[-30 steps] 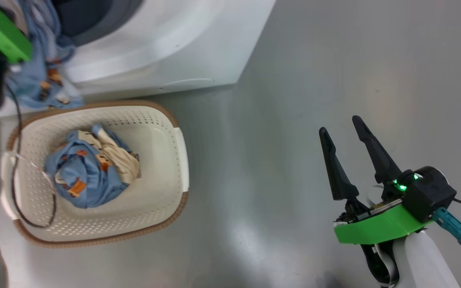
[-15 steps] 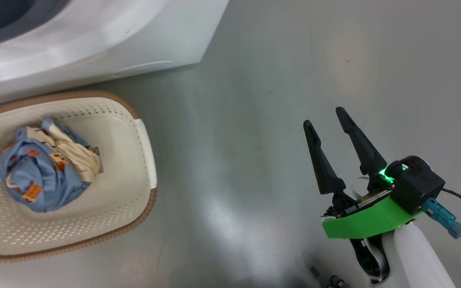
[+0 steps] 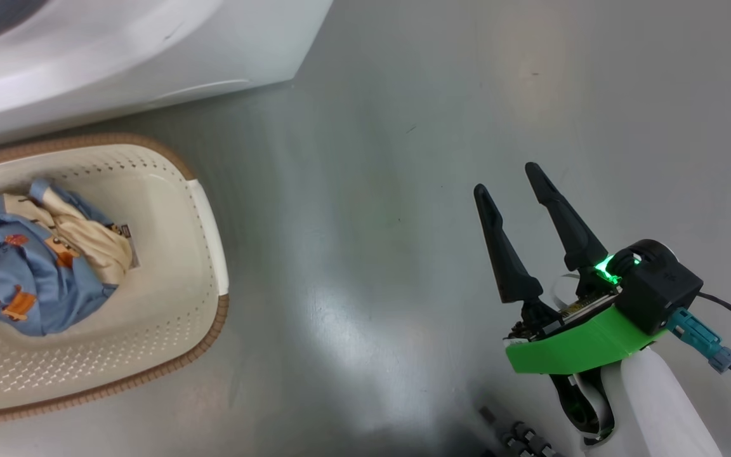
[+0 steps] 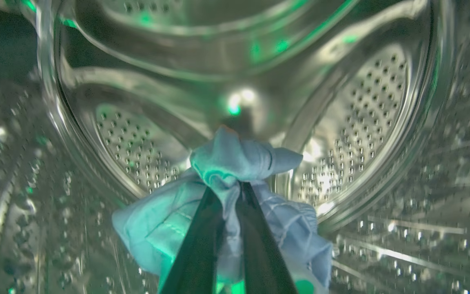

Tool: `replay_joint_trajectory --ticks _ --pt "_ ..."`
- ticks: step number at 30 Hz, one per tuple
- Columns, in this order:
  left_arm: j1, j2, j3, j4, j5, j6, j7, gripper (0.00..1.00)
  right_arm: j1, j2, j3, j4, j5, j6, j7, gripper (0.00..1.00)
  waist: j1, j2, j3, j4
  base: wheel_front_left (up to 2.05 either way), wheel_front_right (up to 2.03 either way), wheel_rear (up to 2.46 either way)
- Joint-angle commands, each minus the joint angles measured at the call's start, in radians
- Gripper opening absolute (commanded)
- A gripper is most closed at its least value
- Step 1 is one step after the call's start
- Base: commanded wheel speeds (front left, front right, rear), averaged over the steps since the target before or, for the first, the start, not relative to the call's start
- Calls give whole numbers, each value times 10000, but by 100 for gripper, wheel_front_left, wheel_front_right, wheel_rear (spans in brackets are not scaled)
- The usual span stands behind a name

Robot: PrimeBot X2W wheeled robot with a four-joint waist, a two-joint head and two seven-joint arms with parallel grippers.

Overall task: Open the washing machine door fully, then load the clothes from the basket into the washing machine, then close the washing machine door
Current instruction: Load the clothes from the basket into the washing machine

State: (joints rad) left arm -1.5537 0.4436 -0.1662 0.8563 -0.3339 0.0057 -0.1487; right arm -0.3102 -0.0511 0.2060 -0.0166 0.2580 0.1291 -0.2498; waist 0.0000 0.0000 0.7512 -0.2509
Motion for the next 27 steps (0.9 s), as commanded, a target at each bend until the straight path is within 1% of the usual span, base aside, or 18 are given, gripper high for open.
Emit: replay_joint_trajectory --ticks 1,8,13,14,15,16,17,19,23,27 --pt "-114 440 13 -57 78 59 138 0 46 9 195 -226 121 16 -119 100 0 0 40 49 0 0 0" --pt "186 257 -11 737 -265 -120 810 0 -98 9 184 -234 111 16 -120 100 0 0 148 167 0 0 0" --pt "374 203 -132 993 -314 -225 902 0 -171 9 190 -233 106 16 -120 100 0 0 187 235 0 0 0" --pt "400 192 -164 1009 -294 -211 841 4 -188 9 198 -226 113 16 -120 100 0 0 186 248 0 0 0" --pt "431 164 -149 1044 -330 -189 803 24 -210 9 205 -211 122 16 -120 100 0 0 183 257 0 0 0" --pt "465 163 -186 1077 -299 -152 762 54 -235 9 213 -199 126 16 -120 100 0 0 176 270 0 0 0" --pt "501 155 -201 1112 -302 -145 726 100 -263 9 229 -188 131 16 -120 100 0 0 164 274 0 0 0" --pt "562 140 -214 1179 -326 -133 656 100 -328 9 248 -172 99 16 -120 100 0 0 140 288 0 0 0" --pt "727 202 -347 1208 -170 31 264 100 -449 9 200 -154 38 16 -120 100 0 0 43 326 0 0 0" --pt "1141 54 -316 1187 -254 147 -297 100 -422 9 42 -82 -9 16 -120 100 0 0 -226 449 0 0 0"
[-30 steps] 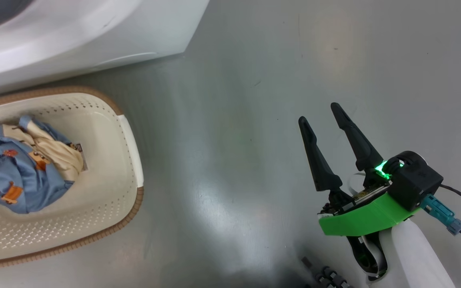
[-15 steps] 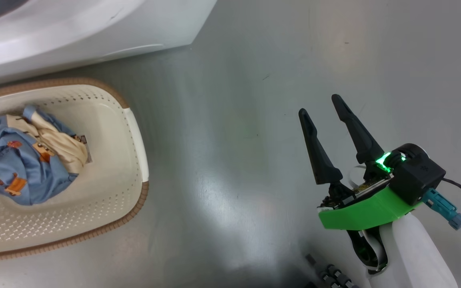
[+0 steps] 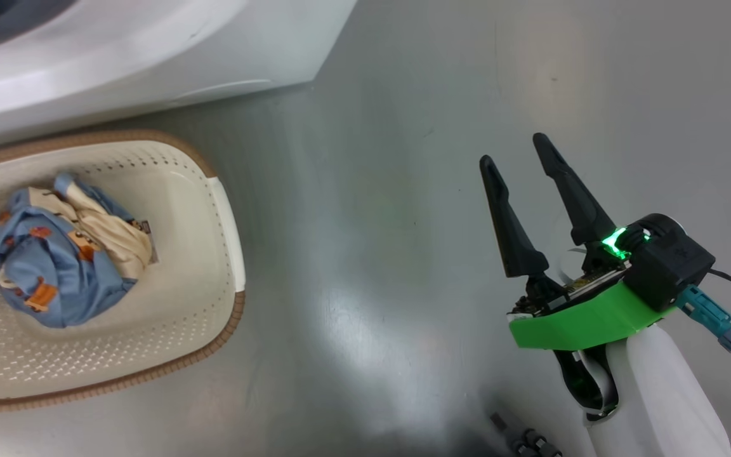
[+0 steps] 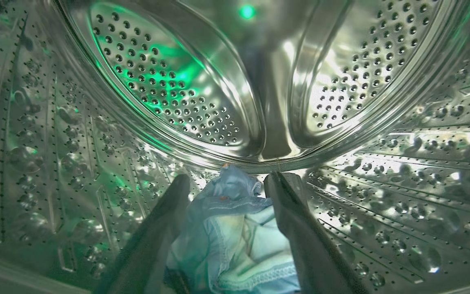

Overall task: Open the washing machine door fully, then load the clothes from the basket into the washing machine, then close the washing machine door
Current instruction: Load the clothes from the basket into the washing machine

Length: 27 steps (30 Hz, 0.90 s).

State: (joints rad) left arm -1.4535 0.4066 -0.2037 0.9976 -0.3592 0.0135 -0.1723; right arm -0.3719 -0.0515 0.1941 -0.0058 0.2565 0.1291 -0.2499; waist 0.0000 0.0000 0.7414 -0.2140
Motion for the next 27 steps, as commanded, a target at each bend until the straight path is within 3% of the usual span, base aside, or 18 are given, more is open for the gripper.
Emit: replay_joint_trajectory --ticks 1,11,19,27 --pt "297 352 91 -249 -65 70 -187 100 217 13 135 -172 -9 16 -118 100 0 0 -213 112 0 0 0" --pt "2728 -205 244 -1882 -199 550 -861 100 540 13 -80 -55 -241 16 -118 100 0 0 -1125 568 0 0 0" --pt "5497 -541 666 -5068 -10 1401 -891 100 877 13 -328 5 -494 16 -118 100 0 0 -1771 982 0 0 0" --pt "9429 -1194 910 -8580 463 2283 -893 100 1402 13 -580 160 -731 16 -118 100 0 0 -2806 1399 0 0 0"
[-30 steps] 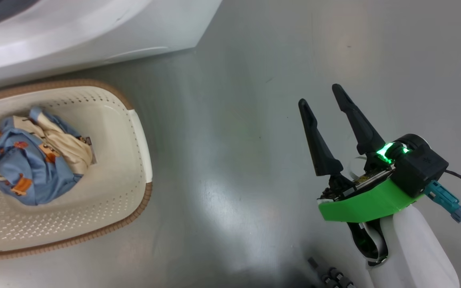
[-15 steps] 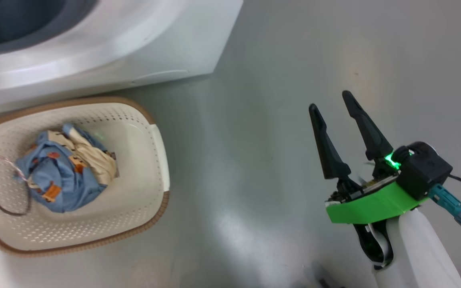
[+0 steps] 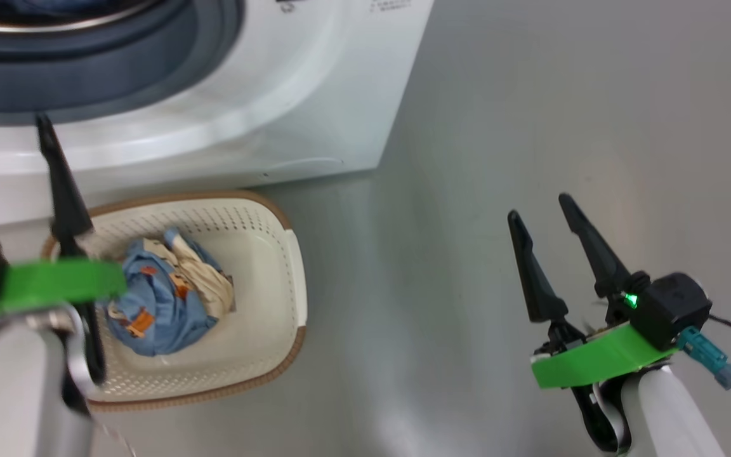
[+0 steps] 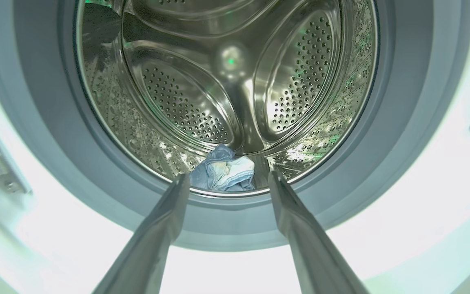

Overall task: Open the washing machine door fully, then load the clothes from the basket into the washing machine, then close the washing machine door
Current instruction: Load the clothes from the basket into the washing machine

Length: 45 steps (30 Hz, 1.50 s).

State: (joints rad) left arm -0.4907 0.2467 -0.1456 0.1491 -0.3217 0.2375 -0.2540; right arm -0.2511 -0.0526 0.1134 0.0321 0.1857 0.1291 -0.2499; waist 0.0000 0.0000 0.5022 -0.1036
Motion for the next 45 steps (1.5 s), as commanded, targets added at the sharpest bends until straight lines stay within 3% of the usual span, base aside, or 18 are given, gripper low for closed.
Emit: replay_joint_trajectory --ticks 1,8,19,31,45 --pt "215 316 314 -394 149 131 -76 100 264 24 207 -185 -65 16 -118 100 0 0 -558 353 0 0 0" --pt "2475 -81 129 -1587 325 450 -77 100 733 24 132 -45 -343 16 31 100 0 0 -1568 733 0 0 0" --pt "4763 -391 -430 -1646 209 447 -46 100 2021 24 -49 -262 -428 16 560 100 0 0 -3512 1227 0 0 0" --pt "5879 -318 -818 -1712 136 432 287 100 3167 24 -85 -711 -325 16 972 100 0 0 -4860 1362 0 0 0" --pt "6238 -213 -844 -1992 64 581 469 100 3616 24 -135 -1084 -230 16 1122 100 0 0 -5159 1359 0 0 0"
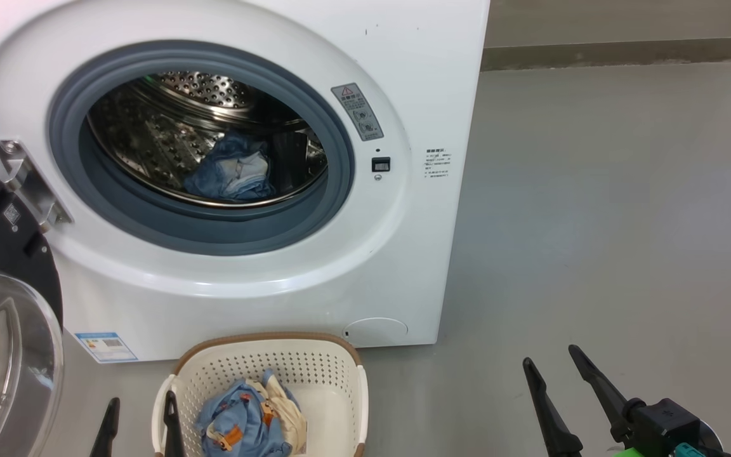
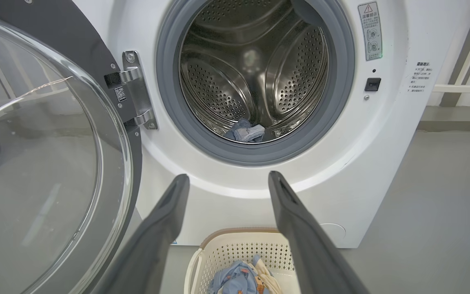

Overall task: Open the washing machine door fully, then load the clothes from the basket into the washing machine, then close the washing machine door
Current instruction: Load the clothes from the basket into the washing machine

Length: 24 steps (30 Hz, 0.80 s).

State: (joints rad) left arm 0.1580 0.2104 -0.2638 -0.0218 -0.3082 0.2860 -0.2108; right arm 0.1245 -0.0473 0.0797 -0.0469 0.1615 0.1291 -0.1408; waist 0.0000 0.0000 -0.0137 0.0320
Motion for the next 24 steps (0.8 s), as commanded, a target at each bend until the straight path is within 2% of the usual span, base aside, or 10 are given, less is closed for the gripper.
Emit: replay_joint_trajectory --ticks 1,24 --pt "-240 149 340 -293 -86 102 38 100 -137 -29 202 -296 15 16 32 100 0 0 -8 10 0 0 0" --pt "-355 190 263 13 -251 140 73 100 -183 -29 203 -358 18 16 109 100 0 0 17 111 0 0 0"
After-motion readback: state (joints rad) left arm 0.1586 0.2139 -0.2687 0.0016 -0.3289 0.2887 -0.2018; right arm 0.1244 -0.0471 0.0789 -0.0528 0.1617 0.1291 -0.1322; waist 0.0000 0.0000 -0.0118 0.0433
